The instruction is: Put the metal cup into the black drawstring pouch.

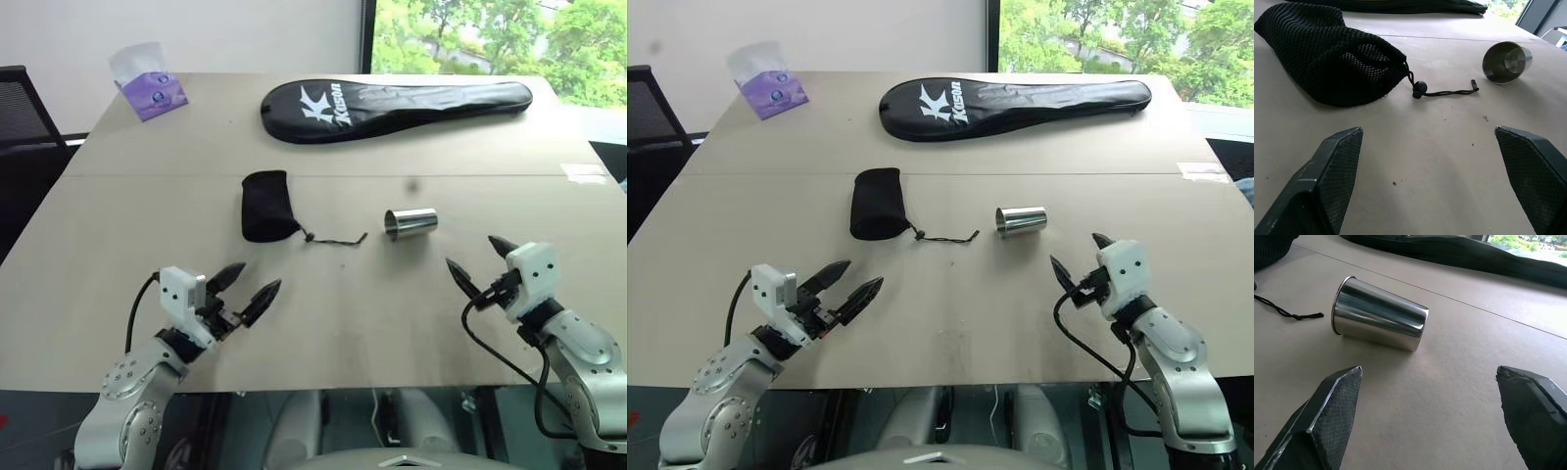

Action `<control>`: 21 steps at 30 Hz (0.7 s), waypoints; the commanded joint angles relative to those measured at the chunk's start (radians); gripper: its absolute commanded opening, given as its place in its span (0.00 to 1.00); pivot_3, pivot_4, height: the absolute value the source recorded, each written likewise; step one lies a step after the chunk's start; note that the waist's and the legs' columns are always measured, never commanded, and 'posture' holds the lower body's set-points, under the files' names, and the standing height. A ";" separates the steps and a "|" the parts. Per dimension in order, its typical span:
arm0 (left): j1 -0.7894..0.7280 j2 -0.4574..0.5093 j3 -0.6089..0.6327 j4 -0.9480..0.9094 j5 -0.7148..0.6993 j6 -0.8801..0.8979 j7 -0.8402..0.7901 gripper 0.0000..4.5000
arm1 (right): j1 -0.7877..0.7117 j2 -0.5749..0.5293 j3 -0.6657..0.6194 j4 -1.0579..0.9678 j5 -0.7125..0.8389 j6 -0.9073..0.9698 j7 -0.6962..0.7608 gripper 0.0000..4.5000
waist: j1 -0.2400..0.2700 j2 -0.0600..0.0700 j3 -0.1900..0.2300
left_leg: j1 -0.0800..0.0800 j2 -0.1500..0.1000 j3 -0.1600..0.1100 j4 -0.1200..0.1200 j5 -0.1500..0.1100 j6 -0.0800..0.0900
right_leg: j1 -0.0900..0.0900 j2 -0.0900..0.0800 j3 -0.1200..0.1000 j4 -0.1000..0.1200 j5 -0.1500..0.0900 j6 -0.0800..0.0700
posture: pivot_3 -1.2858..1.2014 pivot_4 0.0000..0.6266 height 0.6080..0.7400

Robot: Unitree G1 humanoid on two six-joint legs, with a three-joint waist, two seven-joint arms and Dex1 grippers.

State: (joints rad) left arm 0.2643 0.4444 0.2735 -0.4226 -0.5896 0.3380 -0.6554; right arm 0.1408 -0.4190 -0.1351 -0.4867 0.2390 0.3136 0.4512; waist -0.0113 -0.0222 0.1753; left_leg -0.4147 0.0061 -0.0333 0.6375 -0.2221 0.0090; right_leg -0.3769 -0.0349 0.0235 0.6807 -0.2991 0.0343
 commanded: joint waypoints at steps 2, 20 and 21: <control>-0.014 0.013 0.028 -0.043 -0.016 0.006 0.023 0.99 | -0.019 -0.002 -0.010 -0.025 0.024 -0.070 0.031 1.00 | 0.000 0.000 0.000 | 0.000 0.000 0.000 0.000 0.000 0.000 | 0.000 0.000 0.000 0.000 0.000 0.000 | 0.52 0.24 1.00; -0.092 0.210 -0.057 -0.082 0.497 -0.021 0.298 0.99 | -0.020 -0.161 0.117 -0.205 0.230 -0.101 0.353 1.00 | 0.001 -0.001 -0.001 | 0.000 0.000 -0.001 0.000 0.000 0.000 | 0.001 0.000 -0.001 0.000 0.000 0.000 | 0.52 0.24 1.00; -0.092 0.216 -0.078 -0.086 0.560 -0.037 0.327 0.99 | -0.015 -0.155 0.115 -0.203 0.235 -0.110 0.353 1.00 | 0.000 -0.001 -0.001 | 0.000 0.000 -0.001 0.000 0.000 0.000 | 0.001 0.000 -0.001 0.000 0.000 0.000 | 0.52 0.24 1.00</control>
State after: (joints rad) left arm 0.1729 0.6444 0.2200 -0.4625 -0.1524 0.3467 -0.3865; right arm 0.1216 -0.5783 -0.0112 -0.6539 0.4529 0.2336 0.7972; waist -0.0115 -0.0229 0.1748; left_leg -0.4144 0.0058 -0.0343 0.6377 -0.2221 0.0091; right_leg -0.3760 -0.0348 0.0228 0.6807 -0.2989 0.0345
